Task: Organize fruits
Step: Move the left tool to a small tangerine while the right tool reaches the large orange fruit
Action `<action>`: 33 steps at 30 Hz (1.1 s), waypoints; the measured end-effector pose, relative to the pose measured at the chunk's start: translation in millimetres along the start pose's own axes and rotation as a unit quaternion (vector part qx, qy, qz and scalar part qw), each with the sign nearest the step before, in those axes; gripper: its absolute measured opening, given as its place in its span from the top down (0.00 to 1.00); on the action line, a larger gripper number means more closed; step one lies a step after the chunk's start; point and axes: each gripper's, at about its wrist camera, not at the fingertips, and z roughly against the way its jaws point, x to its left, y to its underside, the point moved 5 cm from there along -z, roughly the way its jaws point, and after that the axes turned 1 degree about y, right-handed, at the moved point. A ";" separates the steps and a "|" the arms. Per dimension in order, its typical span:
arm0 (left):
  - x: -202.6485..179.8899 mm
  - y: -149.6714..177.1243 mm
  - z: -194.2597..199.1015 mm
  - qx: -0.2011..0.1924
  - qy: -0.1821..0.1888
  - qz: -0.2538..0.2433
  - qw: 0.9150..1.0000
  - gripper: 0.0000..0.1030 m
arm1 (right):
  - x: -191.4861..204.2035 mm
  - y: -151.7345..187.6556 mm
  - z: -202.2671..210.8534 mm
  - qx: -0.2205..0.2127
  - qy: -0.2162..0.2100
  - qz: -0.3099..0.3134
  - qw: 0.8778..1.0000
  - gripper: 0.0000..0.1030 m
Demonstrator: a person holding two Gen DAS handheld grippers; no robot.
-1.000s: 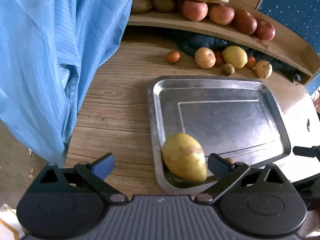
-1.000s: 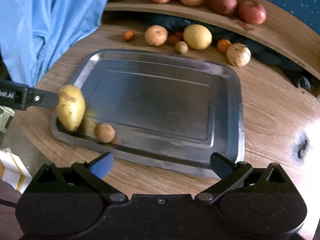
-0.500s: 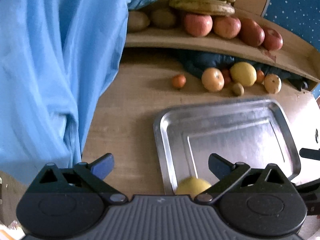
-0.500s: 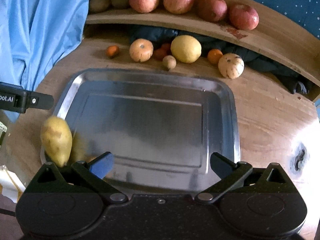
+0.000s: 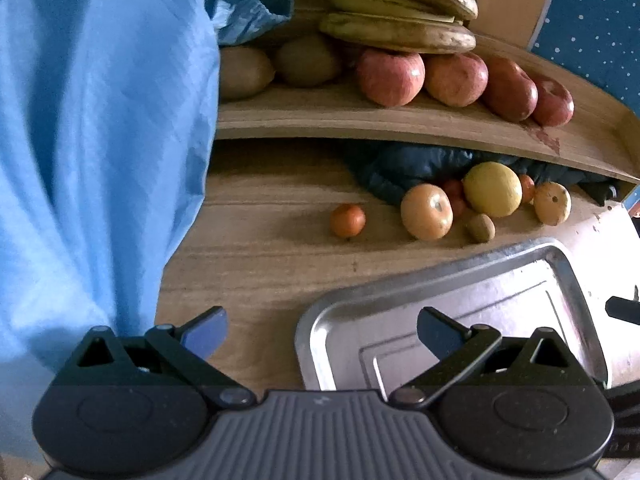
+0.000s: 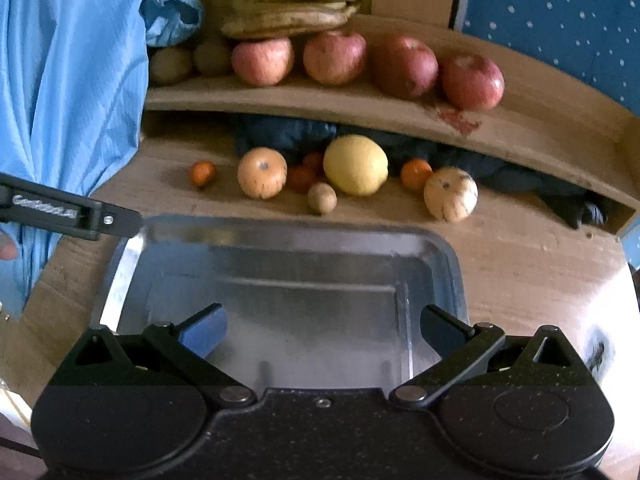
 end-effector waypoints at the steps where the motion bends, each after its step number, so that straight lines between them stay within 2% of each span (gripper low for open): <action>1: 0.3 -3.4 -4.0 0.001 0.000 -0.001 1.000 0.00 | 1.9 -2.3 -1.6 -0.002 0.001 0.002 1.000 0.01; 19: 3.1 -36.7 -55.0 0.020 0.021 -0.038 0.999 0.00 | 28.5 -48.1 -41.5 -0.015 0.009 0.048 0.999 0.01; 28: 15.3 -44.8 -71.1 0.024 0.019 -0.017 0.999 0.00 | 48.4 -61.5 -64.2 -0.014 0.019 0.116 0.993 0.01; 33: 15.0 -47.7 -78.6 0.024 0.020 -0.015 0.999 0.00 | 52.0 -71.0 -73.3 -0.016 0.017 0.132 0.991 0.01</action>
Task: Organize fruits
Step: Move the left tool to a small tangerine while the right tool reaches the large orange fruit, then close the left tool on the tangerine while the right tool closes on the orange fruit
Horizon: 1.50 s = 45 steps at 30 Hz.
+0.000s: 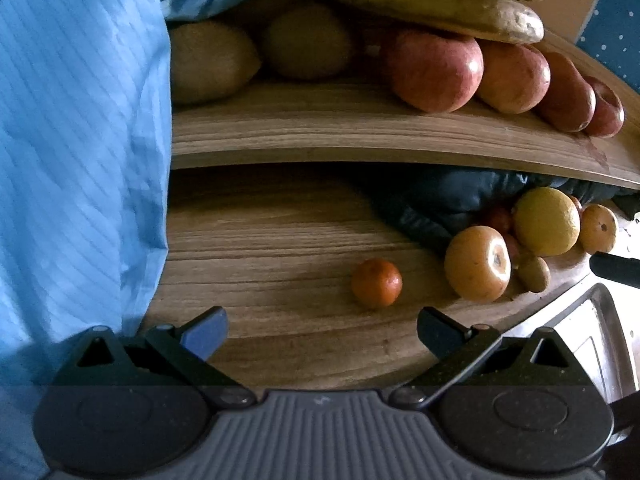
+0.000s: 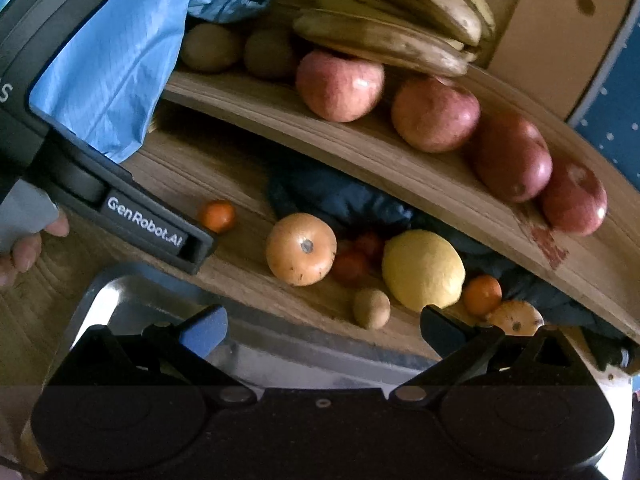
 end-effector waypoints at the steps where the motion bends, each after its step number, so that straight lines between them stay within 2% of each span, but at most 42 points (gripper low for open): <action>1: 0.4 -0.7 -1.0 0.000 0.000 0.001 1.000 0.00 | -0.4 -1.8 -2.0 0.001 -0.001 0.002 1.000 0.01; 11: 2.5 -12.5 -9.4 -0.011 0.003 0.012 1.000 0.01 | 0.0 -12.8 -19.8 0.005 0.000 0.014 1.000 0.09; 22: 3.1 -17.3 -12.1 -0.020 0.004 0.005 1.000 0.01 | 7.7 -19.8 -28.2 -0.001 0.000 0.044 0.999 0.14; 25: -0.3 -6.0 -6.1 -0.023 0.008 0.000 1.000 0.01 | 9.0 -20.6 -30.5 -0.003 -0.002 0.049 0.999 0.15; 30: -5.4 -7.0 -5.1 -0.027 0.013 -0.010 1.000 0.01 | 10.7 -21.4 -33.6 -0.005 -0.009 0.060 0.998 0.19; 38: -11.3 -16.6 -1.1 -0.027 0.035 -0.006 0.999 0.11 | 12.4 -23.4 -38.1 -0.009 -0.004 0.069 0.998 0.29; 45: -14.6 -15.5 -0.8 -0.024 0.051 0.000 0.998 0.23 | 15.9 -25.0 -43.5 -0.009 -0.010 0.077 0.997 0.32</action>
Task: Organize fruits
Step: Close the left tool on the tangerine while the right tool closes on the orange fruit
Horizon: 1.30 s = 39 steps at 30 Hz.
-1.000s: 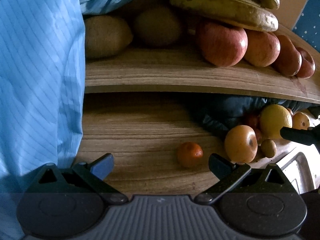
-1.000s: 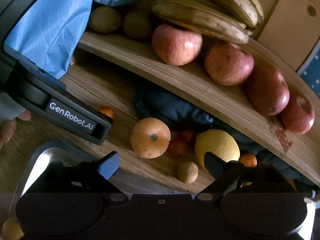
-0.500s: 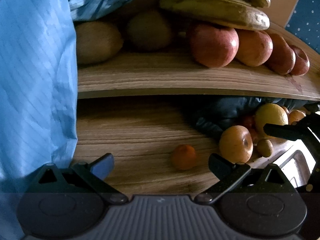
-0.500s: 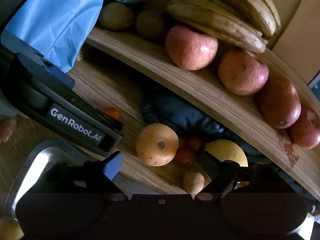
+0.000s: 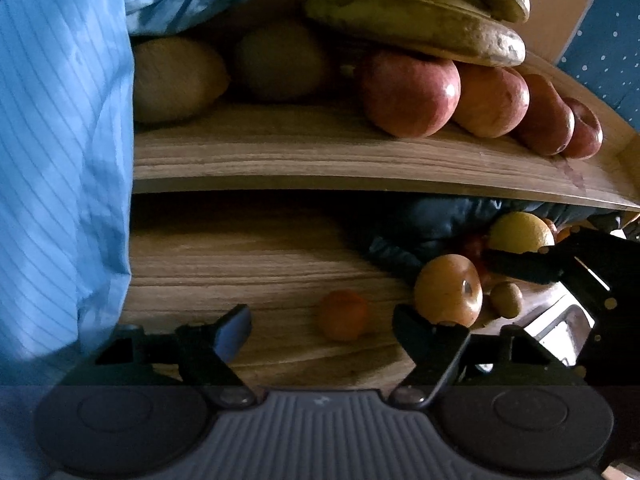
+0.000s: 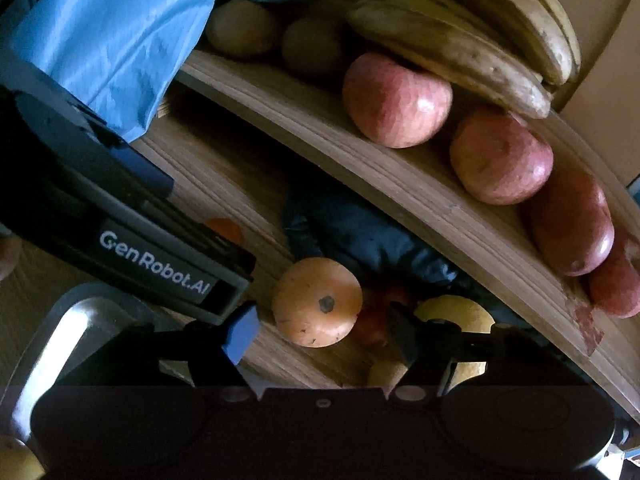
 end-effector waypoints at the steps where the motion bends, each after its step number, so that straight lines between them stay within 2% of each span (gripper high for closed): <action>1: -0.8 -0.1 0.0 0.001 0.003 0.000 1.000 0.26 | 0.3 -0.2 -0.3 -0.001 0.000 0.002 1.000 0.32; 15: -7.3 4.5 -5.6 0.006 0.038 0.010 0.999 0.55 | 4.8 -0.6 -5.5 -0.006 0.017 0.035 0.999 0.43; 21: -10.6 5.8 -7.6 0.006 0.037 0.005 0.999 0.69 | 9.8 0.0 -6.2 -0.009 0.023 0.057 0.998 0.46; 25: -8.8 4.7 -8.9 0.006 0.037 0.006 0.999 0.70 | 12.9 -0.5 -5.6 -0.013 0.021 0.064 0.998 0.52; 39: -8.0 7.7 -3.3 0.003 0.037 0.000 0.999 0.70 | 14.8 9.4 2.4 -0.017 0.020 0.061 0.998 0.53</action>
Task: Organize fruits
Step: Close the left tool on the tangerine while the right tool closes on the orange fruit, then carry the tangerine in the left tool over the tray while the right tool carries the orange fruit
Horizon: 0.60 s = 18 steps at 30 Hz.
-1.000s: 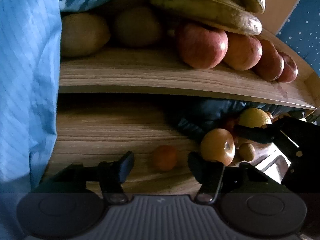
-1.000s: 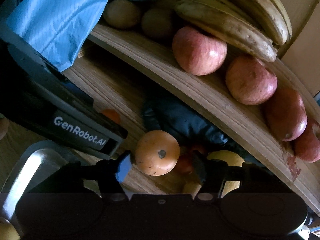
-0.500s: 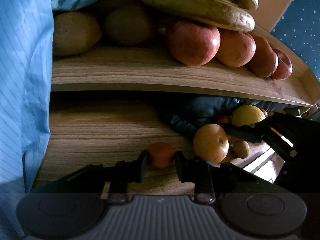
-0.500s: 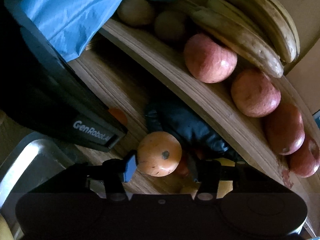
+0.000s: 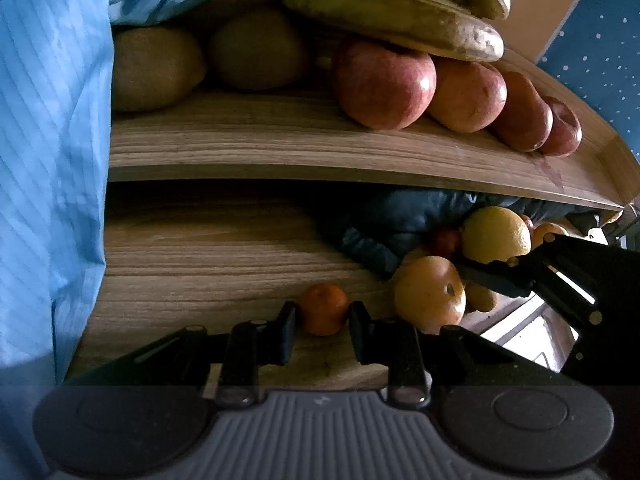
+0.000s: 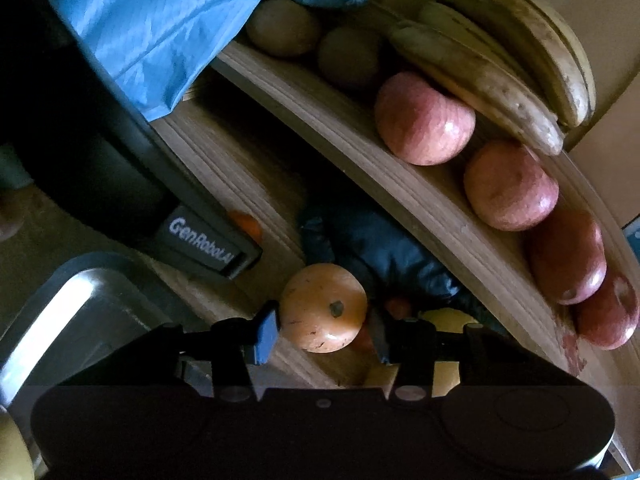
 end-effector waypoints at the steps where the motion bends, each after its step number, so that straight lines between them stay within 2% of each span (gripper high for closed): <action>1: -0.5 0.2 1.1 -0.001 0.000 -0.001 1.000 0.70 | 1.4 -0.4 2.1 0.000 0.000 0.000 1.000 0.53; 18: -20.1 24.8 31.1 -0.016 0.011 -0.016 1.000 0.70 | -1.0 21.9 43.5 -0.002 0.006 -0.036 0.999 0.53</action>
